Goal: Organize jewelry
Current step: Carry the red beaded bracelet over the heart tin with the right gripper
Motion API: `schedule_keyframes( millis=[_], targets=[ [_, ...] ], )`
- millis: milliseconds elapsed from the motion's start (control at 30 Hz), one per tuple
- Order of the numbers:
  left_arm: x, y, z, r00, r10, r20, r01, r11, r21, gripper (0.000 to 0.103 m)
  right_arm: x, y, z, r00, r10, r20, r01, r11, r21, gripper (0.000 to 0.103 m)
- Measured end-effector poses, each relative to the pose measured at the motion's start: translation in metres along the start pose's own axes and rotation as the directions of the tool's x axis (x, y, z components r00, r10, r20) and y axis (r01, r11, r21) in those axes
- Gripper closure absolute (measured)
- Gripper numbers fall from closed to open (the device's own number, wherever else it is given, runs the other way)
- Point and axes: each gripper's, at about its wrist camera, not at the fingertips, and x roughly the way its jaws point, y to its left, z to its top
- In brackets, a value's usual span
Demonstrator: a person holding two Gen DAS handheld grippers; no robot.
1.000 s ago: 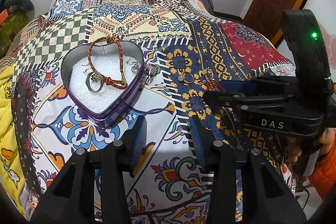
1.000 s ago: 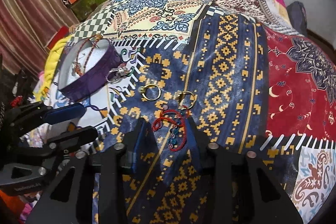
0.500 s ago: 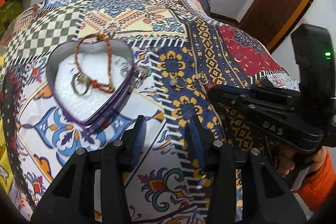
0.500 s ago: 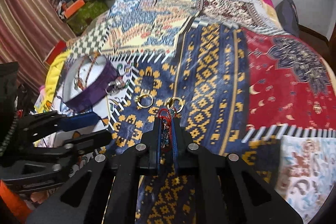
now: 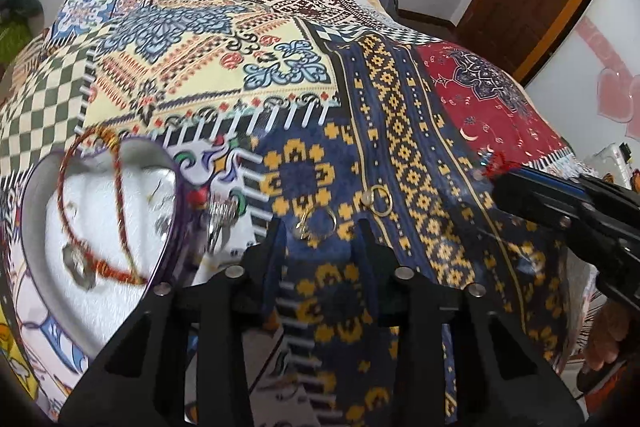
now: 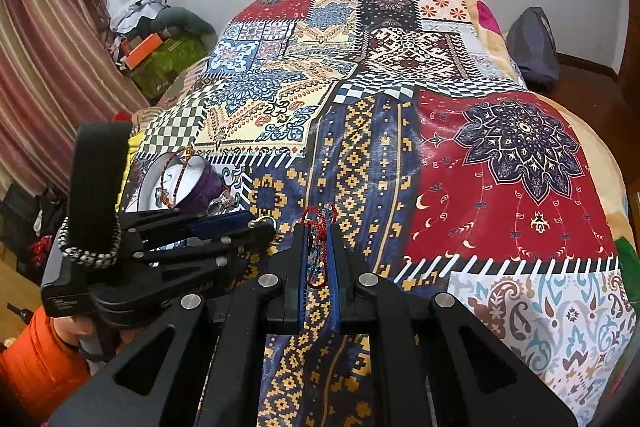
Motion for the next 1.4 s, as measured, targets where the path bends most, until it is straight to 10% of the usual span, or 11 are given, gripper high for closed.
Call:
schedule_keyframes(
  millis=[233, 700, 1400],
  targets=[
    [0.0, 0.005, 0.0, 1.0, 0.017, 0.015, -0.016, 1.0, -0.008, 0.096, -0.007, 0.007, 0.001, 1.0, -0.002, 0.009, 0.003, 1.0, -0.02, 0.095],
    [-0.07, 0.008, -0.021, 0.99, 0.029, 0.135, -0.026, 0.999, -0.026, 0.096, -0.024, 0.046, 0.014, 0.998, 0.023, 0.057, -0.018, 0.997, -0.081, 0.095],
    [-0.172, 0.096, -0.025, 0.93, 0.162, 0.33, -0.107, 0.978, -0.179, 0.096, -0.005, 0.113, 0.047, 0.986, 0.139, 0.088, -0.124, 0.98, -0.159, 0.095]
  ],
)
